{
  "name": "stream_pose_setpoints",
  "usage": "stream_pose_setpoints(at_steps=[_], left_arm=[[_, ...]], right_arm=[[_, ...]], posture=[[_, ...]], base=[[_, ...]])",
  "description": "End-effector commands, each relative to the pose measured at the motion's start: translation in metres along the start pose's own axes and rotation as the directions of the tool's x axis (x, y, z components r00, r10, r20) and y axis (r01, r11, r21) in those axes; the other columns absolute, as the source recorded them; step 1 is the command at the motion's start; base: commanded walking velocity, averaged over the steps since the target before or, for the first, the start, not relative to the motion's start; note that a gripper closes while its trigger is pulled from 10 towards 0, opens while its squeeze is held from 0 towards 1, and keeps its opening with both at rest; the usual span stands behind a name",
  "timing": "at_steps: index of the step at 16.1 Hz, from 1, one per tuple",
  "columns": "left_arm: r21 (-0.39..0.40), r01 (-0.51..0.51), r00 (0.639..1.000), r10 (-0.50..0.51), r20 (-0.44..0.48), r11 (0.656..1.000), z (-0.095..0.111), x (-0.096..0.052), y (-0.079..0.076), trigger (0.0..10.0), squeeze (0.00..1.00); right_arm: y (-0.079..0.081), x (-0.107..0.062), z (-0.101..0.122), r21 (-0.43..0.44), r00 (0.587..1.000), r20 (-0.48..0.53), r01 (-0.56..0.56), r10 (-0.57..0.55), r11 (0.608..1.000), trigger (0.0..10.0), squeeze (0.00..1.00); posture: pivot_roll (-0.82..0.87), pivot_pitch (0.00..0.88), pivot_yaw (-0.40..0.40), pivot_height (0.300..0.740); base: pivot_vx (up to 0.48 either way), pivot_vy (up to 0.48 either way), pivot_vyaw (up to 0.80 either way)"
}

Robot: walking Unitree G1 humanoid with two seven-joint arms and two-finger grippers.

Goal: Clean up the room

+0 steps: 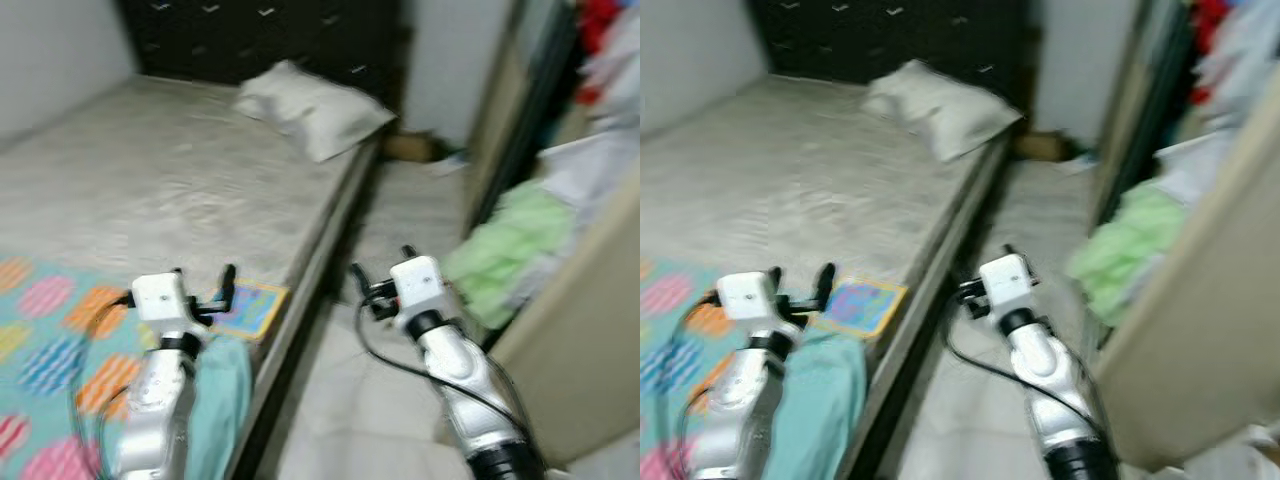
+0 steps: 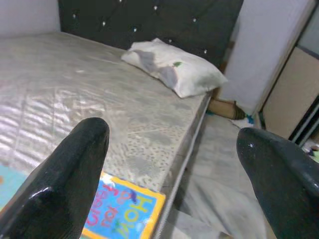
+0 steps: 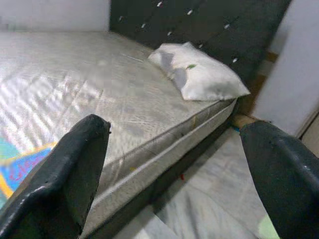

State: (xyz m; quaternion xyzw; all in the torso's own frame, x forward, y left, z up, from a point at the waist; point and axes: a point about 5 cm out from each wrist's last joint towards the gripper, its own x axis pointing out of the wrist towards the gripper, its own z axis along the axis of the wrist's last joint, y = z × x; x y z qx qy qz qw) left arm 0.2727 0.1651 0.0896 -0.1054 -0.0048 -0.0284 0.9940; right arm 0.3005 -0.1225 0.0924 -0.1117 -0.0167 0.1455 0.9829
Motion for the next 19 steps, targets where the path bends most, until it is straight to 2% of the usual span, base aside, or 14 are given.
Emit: stream_pose_setpoints(at_steps=[1,19], left_arm=[[0.02,-0.015,1.0,0.015,0.002,1.0,0.0022,0.0001,0.0055,10.0,0.0],[0.022,-0.013,1.0,0.014,-0.006,1.0,0.0001,0.0007,0.0059,10.0,0.0]], right_arm=[[0.0037,0.0032,0.0037,0.011,1.0,0.012,-0.007,0.006,1.0,10.0,0.0],[0.0043,0.0037,0.0026,0.015,1.0,0.011,-0.012,0.012,1.0,10.0,0.0]], posture=[[-0.11,0.053,-0.034,0.74],[-0.11,0.05,-0.034,0.74]], base=[[0.0,0.0,0.8],[0.0,0.0,0.8]])
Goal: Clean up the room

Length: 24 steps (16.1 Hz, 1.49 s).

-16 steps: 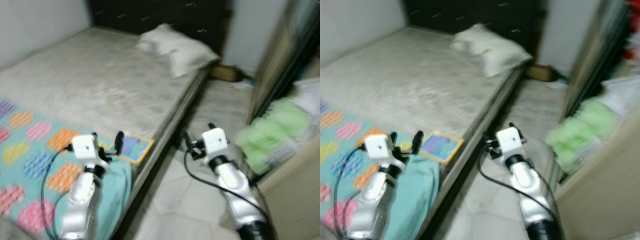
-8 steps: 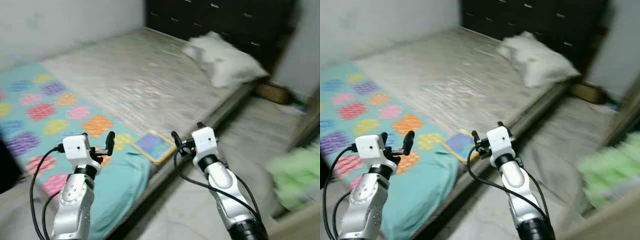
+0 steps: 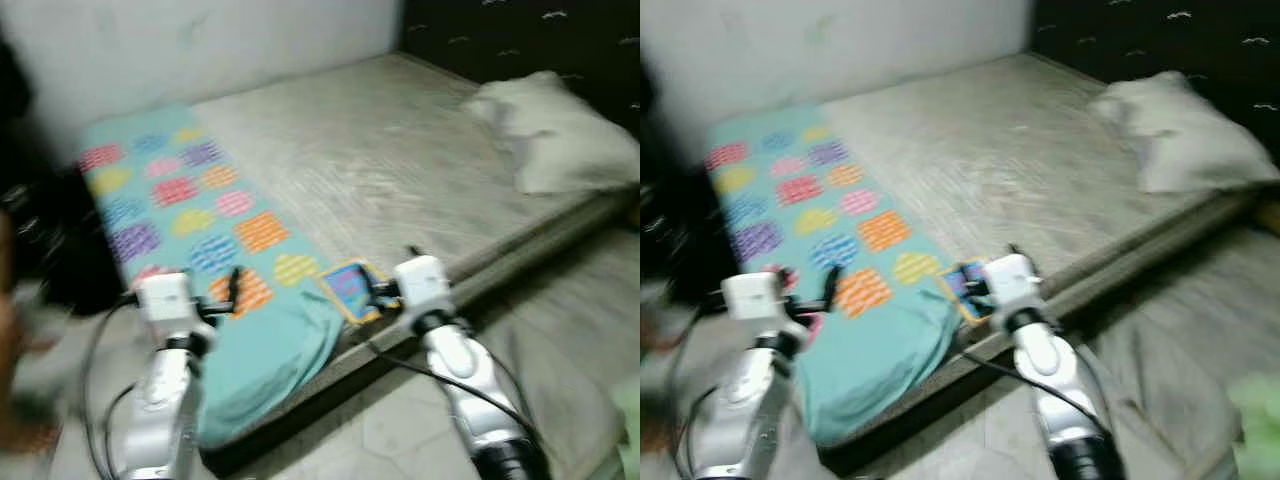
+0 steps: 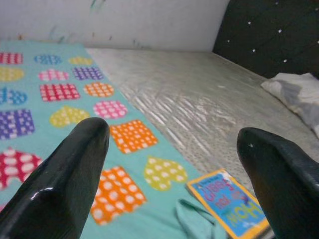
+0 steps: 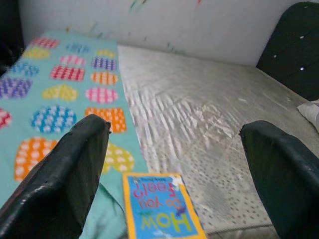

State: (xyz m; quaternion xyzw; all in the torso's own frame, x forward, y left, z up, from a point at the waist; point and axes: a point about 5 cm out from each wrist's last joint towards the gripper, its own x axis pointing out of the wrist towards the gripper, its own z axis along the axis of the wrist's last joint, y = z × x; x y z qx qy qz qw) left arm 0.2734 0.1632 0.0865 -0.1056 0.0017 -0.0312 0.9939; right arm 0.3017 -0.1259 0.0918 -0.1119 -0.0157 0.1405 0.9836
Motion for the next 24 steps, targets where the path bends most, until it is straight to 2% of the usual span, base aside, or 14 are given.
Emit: stream_pose_setpoints(at_steps=[1,9,11,13,18,24], left_arm=[[0.024,-0.017,1.0,0.017,0.007,1.0,0.003,0.0,0.007,10.0,0.0],[0.04,-0.011,1.0,0.011,-0.002,0.999,0.002,0.0,0.007,10.0,0.0],[0.041,-0.061,0.998,0.062,-0.031,0.997,-0.003,0.0,0.013,10.0,0.0],[0.039,-0.055,0.998,0.056,-0.026,0.998,-0.003,-0.003,0.013,10.0,0.0],[0.025,-0.016,0.999,0.017,-0.028,1.0,-0.006,-0.008,0.007,10.0,0.0],[0.009,0.022,0.999,-0.022,-0.026,1.0,-0.004,-0.002,-0.001,10.0,0.0]], right_arm=[[0.008,0.003,0.004,0.015,1.0,0.014,-0.023,0.022,1.0,10.0,0.0],[0.01,0.004,0.001,0.003,0.999,0.01,-0.038,0.038,0.999,10.0,0.0],[0.01,0.004,-0.001,0.004,0.999,0.004,-0.037,0.037,0.999,10.0,0.0],[0.01,0.005,-0.003,0.015,1.0,-0.003,-0.028,0.028,0.999,10.0,0.0],[0.018,0.0,-0.007,0.061,1.0,0.002,-0.025,0.025,0.998,10.0,0.0],[0.012,-0.004,-0.008,0.093,1.0,0.003,0.02,-0.02,0.995,10.0,0.0]], posture=[[-0.11,0.05,-0.034,0.74],[-0.1,0.033,-0.038,0.74],[-0.09,0.025,-0.04,0.74],[-0.08,0.022,-0.038,0.74],[-0.08,0.027,-0.027,0.74],[-0.11,0.042,-0.001,0.74]], base=[[0.0,0.0,0.8],[0.0,0.0,0.79],[0.0,0.0,0.71],[0.0,0.0,0.46],[0.0,0.0,0.0],[0.279,0.0,-0.17]])
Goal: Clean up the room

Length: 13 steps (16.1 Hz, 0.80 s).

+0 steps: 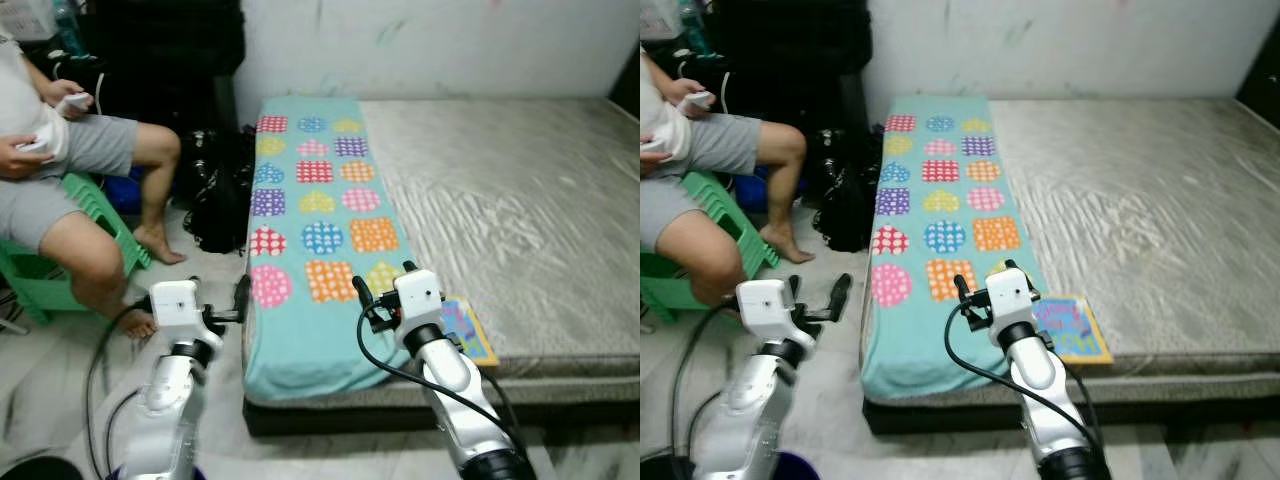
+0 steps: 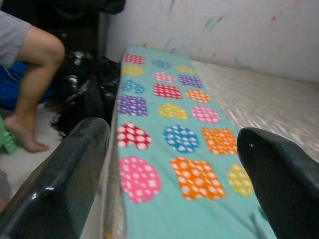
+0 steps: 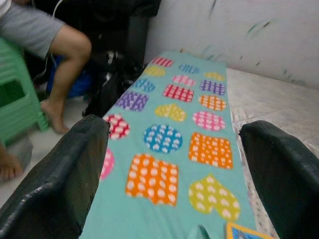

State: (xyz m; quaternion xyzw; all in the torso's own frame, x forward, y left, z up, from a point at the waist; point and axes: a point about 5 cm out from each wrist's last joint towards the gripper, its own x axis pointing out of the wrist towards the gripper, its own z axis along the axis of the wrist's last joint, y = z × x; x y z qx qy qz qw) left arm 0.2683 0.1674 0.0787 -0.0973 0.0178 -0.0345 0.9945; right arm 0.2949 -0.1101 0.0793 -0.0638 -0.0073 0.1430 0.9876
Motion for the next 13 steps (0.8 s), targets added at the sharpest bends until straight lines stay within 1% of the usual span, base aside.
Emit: stream_pose_setpoints(at_steps=[1,3,8,10,11,13], left_arm=[[-0.007,0.023,1.0,-0.023,0.008,1.0,0.003,0.0036,-0.0067,10.0,0.0],[-0.005,0.035,0.999,-0.035,0.007,0.999,0.0033,0.0037,-0.0077,10.0,0.0],[0.001,0.029,1.0,-0.029,0.003,1.0,0.0028,0.0017,-0.0049,10.0,0.0],[0.008,0.004,1.0,-0.004,-0.01,1.0,0.0011,0.0014,-0.0032,10.0,0.0],[0.011,-0.019,1.0,0.019,-0.018,1.0,0.0,0.0018,-0.0014,10.0,0.0],[0.005,-0.021,1.0,0.021,-0.018,1.0,-0.0003,0.0033,-0.0008,10.0,0.0]], right_arm=[[-0.0075,-0.0026,0.0003,-0.007,1.0,0.004,0.027,-0.027,1.0,10.0,0.0],[-0.0051,-0.0021,0.0009,-0.007,1.0,0.006,0.023,-0.023,1.0,10.0,0.0],[-0.0031,-0.0014,0.0007,-0.006,1.0,0.001,0.013,-0.013,1.0,10.0,0.0],[-0.0033,-0.0009,0.0006,-0.008,1.0,0.001,0.013,-0.013,1.0,10.0,0.0],[-0.0034,-0.0005,0.0006,-0.008,1.0,0.001,0.013,-0.013,1.0,10.0,0.0],[-0.0032,0.0001,0.0007,-0.01,1.0,0.001,0.014,-0.014,1.0,10.0,0.0]], posture=[[-0.11,0.044,-0.002,0.74],[-0.1,0.048,-0.002,0.74],[-0.1,0.054,-0.006,0.74],[-0.1,0.053,-0.006,0.74],[-0.1,0.052,-0.006,0.74],[-0.1,0.05,-0.006,0.74]], base=[[0.3,0.0,0.0],[0.336,0.0,0.0],[0.349,0.0,0.0],[0.311,0.0,0.0],[0.0,0.0,0.0],[0.0,0.0,0.0]])
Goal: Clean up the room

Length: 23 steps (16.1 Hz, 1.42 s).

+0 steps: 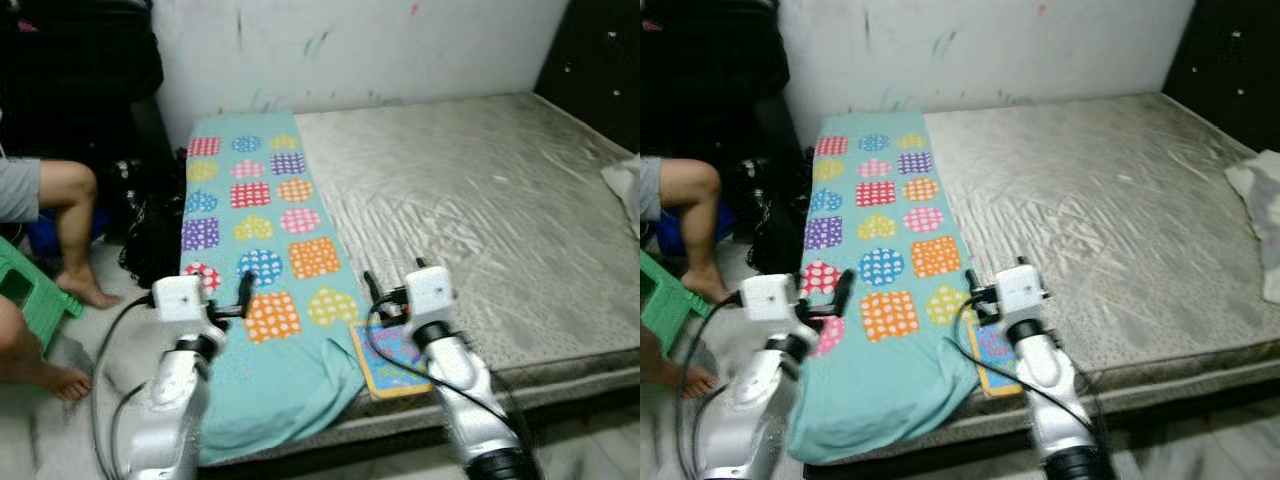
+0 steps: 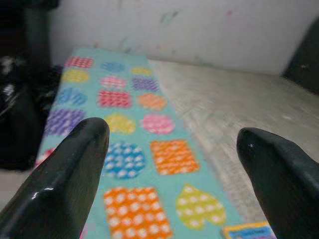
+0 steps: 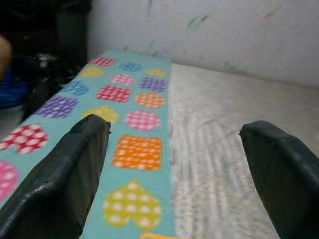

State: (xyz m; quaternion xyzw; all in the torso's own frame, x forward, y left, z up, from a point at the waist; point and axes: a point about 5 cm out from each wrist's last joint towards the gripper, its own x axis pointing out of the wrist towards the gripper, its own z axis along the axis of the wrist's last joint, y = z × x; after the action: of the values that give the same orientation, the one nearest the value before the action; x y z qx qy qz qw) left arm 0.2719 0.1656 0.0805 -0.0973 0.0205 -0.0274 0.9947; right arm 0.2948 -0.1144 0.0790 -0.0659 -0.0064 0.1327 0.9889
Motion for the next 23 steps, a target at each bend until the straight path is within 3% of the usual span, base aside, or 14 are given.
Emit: stream_pose_setpoints(at_steps=[1,9,23], left_arm=[[0.009,-0.006,1.0,0.006,-0.013,1.0,-0.0017,0.0,0.0005,10.0,0.0],[0.018,0.013,1.0,-0.013,-0.005,1.0,-0.0009,0.0012,-0.003,10.0,0.0],[0.017,0.015,1.0,-0.015,-0.003,1.0,-0.0011,0.0002,-0.0039,10.0,0.0]], right_arm=[[0.0009,0.0013,0.0016,-0.009,1.0,0.005,-0.008,0.008,1.0,10.0,0.0],[0.0028,0.0013,0.0027,-0.019,1.0,0.009,-0.024,0.024,1.0,10.0,0.0],[0.003,0.0017,-0.0001,-0.017,1.0,0.0,-0.03,0.03,0.999,10.0,0.0]], posture=[[-0.1,0.049,-0.005,0.74],[-0.1,0.046,-0.009,0.74],[-0.09,0.042,-0.013,0.74]], base=[[0.0,0.0,0.0],[0.0,-0.315,0.43],[0.0,-0.454,0.0]])
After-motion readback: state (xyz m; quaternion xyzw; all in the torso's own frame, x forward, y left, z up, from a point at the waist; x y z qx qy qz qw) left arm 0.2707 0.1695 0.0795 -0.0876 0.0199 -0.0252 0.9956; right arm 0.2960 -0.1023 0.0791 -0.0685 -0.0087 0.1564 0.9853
